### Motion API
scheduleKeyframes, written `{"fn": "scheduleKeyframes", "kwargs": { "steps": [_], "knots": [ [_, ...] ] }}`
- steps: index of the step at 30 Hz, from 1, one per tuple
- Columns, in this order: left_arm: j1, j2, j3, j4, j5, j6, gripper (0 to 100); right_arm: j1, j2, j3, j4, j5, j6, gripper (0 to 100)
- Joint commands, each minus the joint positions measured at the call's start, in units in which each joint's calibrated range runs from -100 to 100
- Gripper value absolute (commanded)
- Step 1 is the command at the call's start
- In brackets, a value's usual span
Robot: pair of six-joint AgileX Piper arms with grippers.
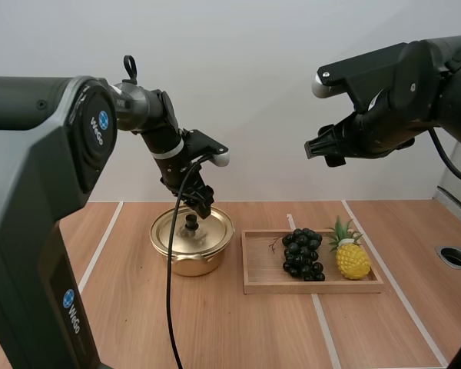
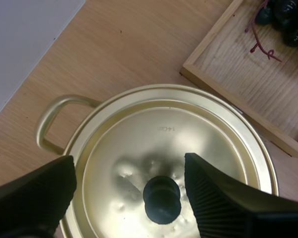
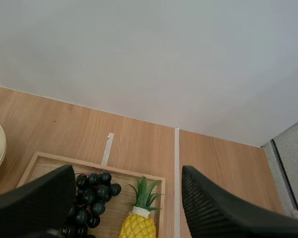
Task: Open the pot, put the grape inside, and close it
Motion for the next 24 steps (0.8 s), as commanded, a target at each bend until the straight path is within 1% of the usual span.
{"fn": "scheduleKeyframes", "kwargs": {
  "steps": [1,13,24],
  "knots": [
    [-0.18,2.39,-0.41,0.89,1.68,-0.66,100,0.12,-0.28,-0.29,0.14,-1.03,-0.62,100],
    [-0.18,3.56,-0.41,2.85,4.20,-0.94,100,0.12,-0.28,-0.29,0.14,-2.13,-0.60,100],
    [-0.18,3.56,-0.41,2.86,6.21,-1.27,100,0.12,-0.28,-0.29,0.25,-2.46,-0.60,100]
  ]
}}
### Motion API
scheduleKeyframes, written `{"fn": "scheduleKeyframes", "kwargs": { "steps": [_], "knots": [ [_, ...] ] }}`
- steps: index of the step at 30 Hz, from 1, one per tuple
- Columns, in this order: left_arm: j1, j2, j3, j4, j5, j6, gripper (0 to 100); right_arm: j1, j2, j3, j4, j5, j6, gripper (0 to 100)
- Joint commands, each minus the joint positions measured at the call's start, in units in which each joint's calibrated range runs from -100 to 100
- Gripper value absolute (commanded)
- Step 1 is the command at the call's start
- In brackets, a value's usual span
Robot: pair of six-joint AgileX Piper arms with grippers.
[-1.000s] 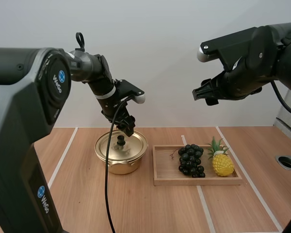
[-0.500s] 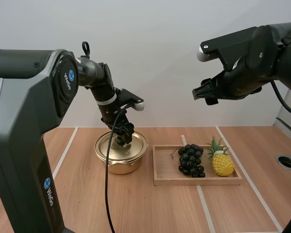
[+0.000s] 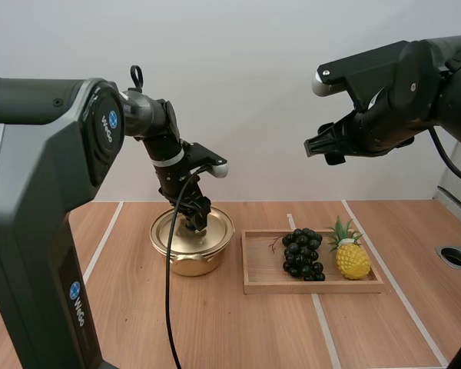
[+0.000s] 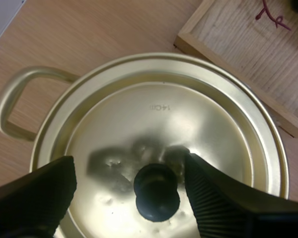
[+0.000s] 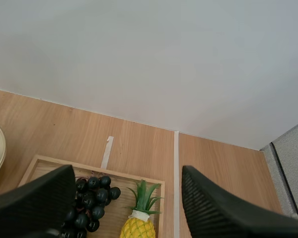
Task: Open the pot, put the grape inside, and close it
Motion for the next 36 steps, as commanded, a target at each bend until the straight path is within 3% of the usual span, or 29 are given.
{"fn": "scheduleKeyframes", "kwargs": {
  "steps": [1,2,5,6,7,18,26,36],
  "knots": [
    [-0.18,0.17,-0.28,0.24,2.36,-0.36,100,0.12,-0.28,-0.29,0.24,-1.22,-0.50,100],
    [-0.18,0.17,-0.28,0.24,2.36,-0.62,96,0.12,-0.28,-0.29,0.24,-1.22,-0.50,100],
    [-0.18,0.17,-0.28,0.47,2.36,-0.99,31,0.12,-0.28,-0.29,0.24,-1.22,-0.50,100],
    [-0.18,0.17,-0.28,0.47,2.36,-0.99,4,0.12,-0.28,-0.29,0.24,-1.22,-0.50,100],
    [-0.18,0.17,-0.28,0.47,2.36,-0.62,1,0.12,-0.28,-0.29,0.24,-1.22,-0.50,100],
    [-0.18,-1.88,-3.85,2.60,6.71,-3.59,0,0.12,-0.28,-0.29,0.39,-1.40,-0.50,100],
    [-0.18,-14.51,-14.01,2.64,10.44,-6.99,0,0.12,-0.28,-0.29,0.39,-6.37,-0.37,100],
    [-0.18,-30.32,-26.68,3.33,-1.52,-13.65,0,0.12,-0.28,-0.29,0.62,-6.74,-0.37,100]
  ]
}}
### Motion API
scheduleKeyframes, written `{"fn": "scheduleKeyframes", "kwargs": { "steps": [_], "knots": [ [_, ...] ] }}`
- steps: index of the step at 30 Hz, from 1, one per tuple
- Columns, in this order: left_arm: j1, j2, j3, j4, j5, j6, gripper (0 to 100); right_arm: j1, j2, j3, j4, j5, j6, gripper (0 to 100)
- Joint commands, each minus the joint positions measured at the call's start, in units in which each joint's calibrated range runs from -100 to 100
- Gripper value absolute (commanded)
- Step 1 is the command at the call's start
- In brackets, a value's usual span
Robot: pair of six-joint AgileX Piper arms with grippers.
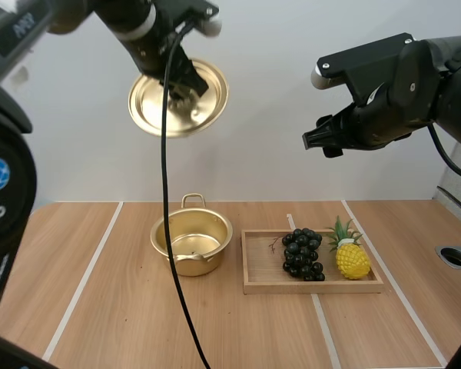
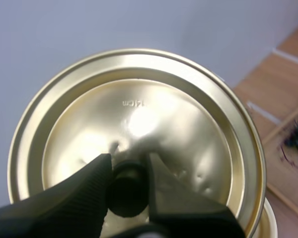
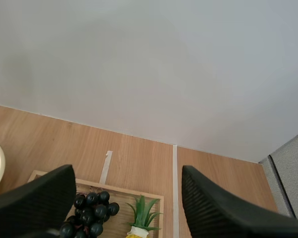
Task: Open the pot, put the grape inside, and close it
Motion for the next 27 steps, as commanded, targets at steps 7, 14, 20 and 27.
{"fn": "scheduleKeyframes", "kwargs": {
  "steps": [7,14,20,27],
  "knots": [
    [0.04,-10.52,-14.54,2.22,-13.95,-5.93,0,0.12,-0.28,-0.29,0.41,-2.68,-0.37,100],
    [0.04,-15.34,-25.43,2.89,-26.86,-11.94,0,0.12,-0.28,-0.29,1.03,-3.75,-0.37,100],
    [0.04,-16.03,-35.25,6.82,-33.32,-17.74,0,0.12,-0.17,-0.29,4.91,-2.35,-0.81,100],
    [0.04,-16.03,-43.04,14.25,-42.16,-24.10,0,0.12,2.42,-0.29,15.10,4.75,-4.89,100]
  ]
}}
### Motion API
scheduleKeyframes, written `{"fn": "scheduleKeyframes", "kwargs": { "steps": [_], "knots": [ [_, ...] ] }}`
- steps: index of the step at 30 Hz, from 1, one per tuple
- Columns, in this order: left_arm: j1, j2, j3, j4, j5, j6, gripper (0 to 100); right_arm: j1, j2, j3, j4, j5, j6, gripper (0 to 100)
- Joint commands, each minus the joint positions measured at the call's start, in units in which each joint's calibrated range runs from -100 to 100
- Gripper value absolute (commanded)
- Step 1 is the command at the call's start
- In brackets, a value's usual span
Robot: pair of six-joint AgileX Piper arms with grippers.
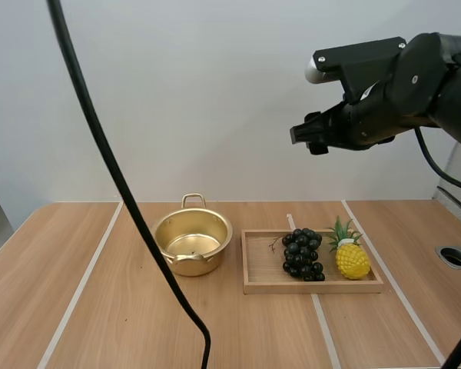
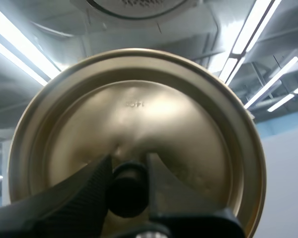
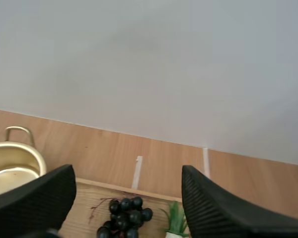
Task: Open the pot, put the grape inside, and close it
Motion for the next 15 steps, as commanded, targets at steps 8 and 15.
{"fn": "scheduleKeyframes", "kwargs": {
  "steps": [8,15],
  "knots": [
    [0.04,-0.24,-5.46,2.12,-5.21,-2.14,0,0.12,12.26,-0.29,4.22,9.08,-1.34,100],
    [0.04,-0.24,-5.90,2.12,-5.21,-2.14,0,0.12,22.21,-0.29,6.46,10.33,-1.34,100]
  ]
}}
